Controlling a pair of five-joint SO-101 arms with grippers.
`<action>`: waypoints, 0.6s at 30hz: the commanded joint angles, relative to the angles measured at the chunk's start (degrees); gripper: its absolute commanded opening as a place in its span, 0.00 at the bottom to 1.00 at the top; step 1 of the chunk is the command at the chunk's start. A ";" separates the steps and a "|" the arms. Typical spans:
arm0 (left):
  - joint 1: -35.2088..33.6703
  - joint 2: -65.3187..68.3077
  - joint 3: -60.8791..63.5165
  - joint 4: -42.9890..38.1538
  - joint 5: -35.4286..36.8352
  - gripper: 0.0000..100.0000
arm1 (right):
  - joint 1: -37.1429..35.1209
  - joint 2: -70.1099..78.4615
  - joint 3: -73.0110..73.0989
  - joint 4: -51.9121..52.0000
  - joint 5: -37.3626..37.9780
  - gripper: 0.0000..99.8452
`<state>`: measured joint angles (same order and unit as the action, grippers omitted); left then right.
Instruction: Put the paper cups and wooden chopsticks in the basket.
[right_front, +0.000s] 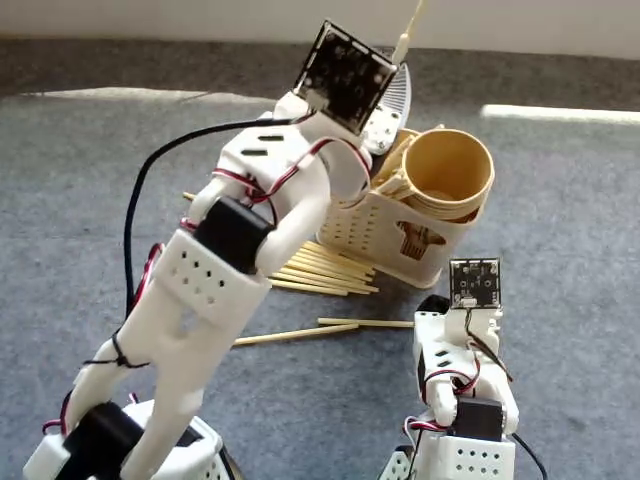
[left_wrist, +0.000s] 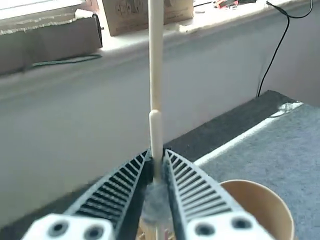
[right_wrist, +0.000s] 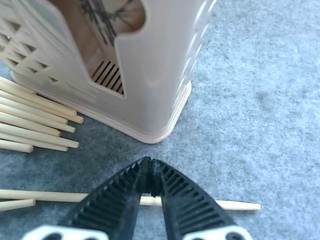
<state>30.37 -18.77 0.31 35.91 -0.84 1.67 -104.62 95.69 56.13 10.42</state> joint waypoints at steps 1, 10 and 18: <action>-2.59 1.36 -2.51 1.76 5.19 0.10 | 0.66 -0.57 7.69 -0.04 0.53 0.01; -5.41 3.03 -3.03 9.67 6.24 0.10 | 0.66 -0.57 7.69 -0.04 0.53 0.01; -5.41 2.95 -3.12 17.67 6.15 0.10 | 0.66 -0.57 7.69 -0.04 0.53 0.01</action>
<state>25.54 -15.25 0.31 51.30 5.05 1.67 -104.62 95.69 56.13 10.42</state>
